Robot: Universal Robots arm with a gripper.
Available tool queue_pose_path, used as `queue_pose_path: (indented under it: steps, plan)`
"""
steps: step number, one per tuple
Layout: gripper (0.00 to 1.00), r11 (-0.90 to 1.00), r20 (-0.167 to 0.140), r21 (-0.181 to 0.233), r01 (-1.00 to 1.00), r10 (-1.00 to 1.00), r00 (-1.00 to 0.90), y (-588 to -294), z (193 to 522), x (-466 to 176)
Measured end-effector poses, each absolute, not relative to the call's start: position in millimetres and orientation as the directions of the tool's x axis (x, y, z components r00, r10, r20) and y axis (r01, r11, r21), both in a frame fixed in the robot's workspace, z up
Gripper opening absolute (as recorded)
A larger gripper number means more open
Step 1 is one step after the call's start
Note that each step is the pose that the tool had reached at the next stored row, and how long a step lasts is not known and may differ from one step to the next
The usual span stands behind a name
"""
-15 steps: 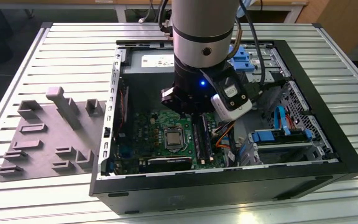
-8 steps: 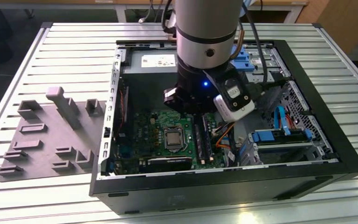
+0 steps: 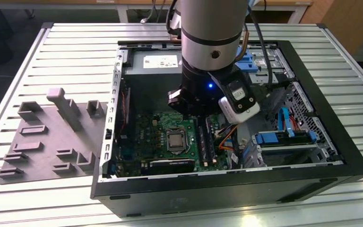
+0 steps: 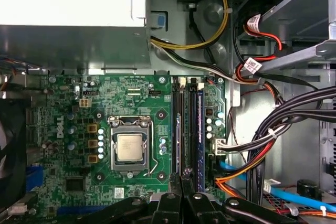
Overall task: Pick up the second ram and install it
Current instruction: 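Insert the second ram into the second slot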
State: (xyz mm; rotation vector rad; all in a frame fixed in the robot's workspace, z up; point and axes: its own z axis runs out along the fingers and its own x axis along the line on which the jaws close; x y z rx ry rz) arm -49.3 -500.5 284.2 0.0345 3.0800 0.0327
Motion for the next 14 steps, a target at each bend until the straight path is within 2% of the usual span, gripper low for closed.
queue_pose_path:
  steps: [14]
  plan:
    - [0.12,1.0,-0.061,0.022,0.022,0.023,-0.998,-498.0,277.7,-49.2]
